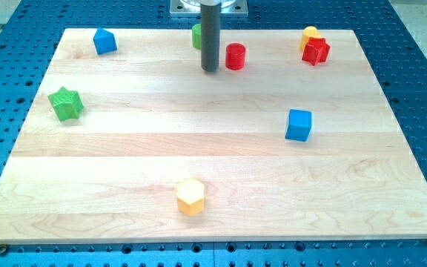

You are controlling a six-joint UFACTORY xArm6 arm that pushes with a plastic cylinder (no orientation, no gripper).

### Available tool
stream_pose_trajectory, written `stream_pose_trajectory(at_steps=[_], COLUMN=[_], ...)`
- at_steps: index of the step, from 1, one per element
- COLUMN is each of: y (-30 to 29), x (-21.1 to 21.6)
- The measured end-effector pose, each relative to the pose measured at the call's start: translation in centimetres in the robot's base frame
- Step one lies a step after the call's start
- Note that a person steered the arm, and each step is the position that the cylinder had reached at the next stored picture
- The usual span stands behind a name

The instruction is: Place the red circle into the red star

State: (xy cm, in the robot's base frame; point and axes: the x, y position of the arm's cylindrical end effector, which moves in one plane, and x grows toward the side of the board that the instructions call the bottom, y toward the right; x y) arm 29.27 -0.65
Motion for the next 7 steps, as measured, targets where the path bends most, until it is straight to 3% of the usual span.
stream_pose_trajectory(at_steps=[2, 6, 7], y=[9.0, 8.8, 10.9], x=[-1.6, -0.5, -0.6])
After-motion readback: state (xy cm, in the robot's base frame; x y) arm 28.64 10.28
